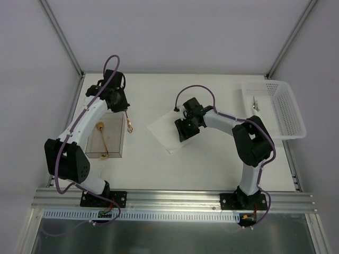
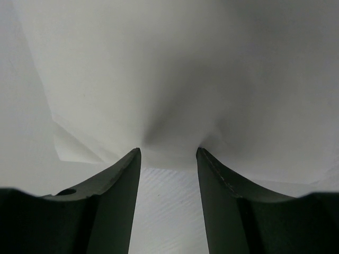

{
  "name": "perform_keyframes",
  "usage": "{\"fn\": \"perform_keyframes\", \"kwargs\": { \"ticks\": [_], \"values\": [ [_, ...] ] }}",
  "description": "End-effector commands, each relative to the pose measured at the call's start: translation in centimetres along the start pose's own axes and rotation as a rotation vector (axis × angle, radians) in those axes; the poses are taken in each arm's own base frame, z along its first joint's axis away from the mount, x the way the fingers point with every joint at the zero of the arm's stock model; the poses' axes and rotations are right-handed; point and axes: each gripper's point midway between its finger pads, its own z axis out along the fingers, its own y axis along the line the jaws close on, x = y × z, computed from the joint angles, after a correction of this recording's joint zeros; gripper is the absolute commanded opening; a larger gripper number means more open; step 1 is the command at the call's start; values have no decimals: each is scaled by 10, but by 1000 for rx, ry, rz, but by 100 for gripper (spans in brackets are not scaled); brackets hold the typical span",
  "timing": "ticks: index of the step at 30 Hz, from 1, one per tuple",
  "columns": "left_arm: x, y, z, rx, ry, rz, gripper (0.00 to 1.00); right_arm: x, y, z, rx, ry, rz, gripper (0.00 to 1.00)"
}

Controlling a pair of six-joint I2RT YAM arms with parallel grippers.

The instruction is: Place the utensils on the paper napkin and roll it up

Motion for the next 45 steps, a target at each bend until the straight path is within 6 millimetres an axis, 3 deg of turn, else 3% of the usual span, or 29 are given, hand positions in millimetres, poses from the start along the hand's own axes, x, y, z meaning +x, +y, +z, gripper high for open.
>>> {"fn": "perform_keyframes", "kwargs": {
  "ticks": [1, 7, 9, 10, 14, 15, 16, 17, 19, 20, 23, 24, 30, 39, 45],
  "values": [
    [0, -23, 1, 35, 39, 70, 0, 7, 1, -21, -10, 10, -28, 50],
    [8, -76, 16, 111, 109, 198, 0, -8, 16, -49, -58, -83, -84, 53],
    [22, -93, 28, 122, 158, 238, 0, -7, 18, -59, -81, -112, -89, 56],
    [19, -105, 26, 146, 153, 250, 0, -15, 25, -74, -106, -164, -107, 57],
    [36, -143, 39, 196, 211, 294, 0, -30, 22, -113, -146, -280, -99, 66],
    [44, -149, 52, 190, 242, 305, 0, -34, 9, -122, -133, -306, -68, 71],
    [42, -163, 50, 212, 230, 316, 0, -35, 4, -128, -138, -322, -47, 76],
    [51, -169, 63, 206, 259, 328, 0, -37, -16, -140, -115, -357, 3, 82],
    [56, -182, 69, 211, 273, 333, 0, -34, -32, -146, -117, -370, 68, 93],
    [60, -193, 76, 219, 286, 339, 0, -31, -50, -151, -101, -384, 121, 95],
    [65, -212, 83, 228, 287, 337, 0, -20, -69, -157, -86, -380, 197, 99],
    [73, -213, 93, 213, 305, 336, 0, -17, -79, -162, -69, -389, 229, 99],
    [104, -230, 105, 193, 332, 352, 0, -5, -104, -169, -23, -404, 317, 99],
    [127, -220, 110, 129, 380, 296, 0, 1, -108, -169, -17, -391, 338, 99],
    [122, -217, 115, 98, 352, 295, 0, 2, -107, -168, -21, -388, 340, 99]
  ]
}}
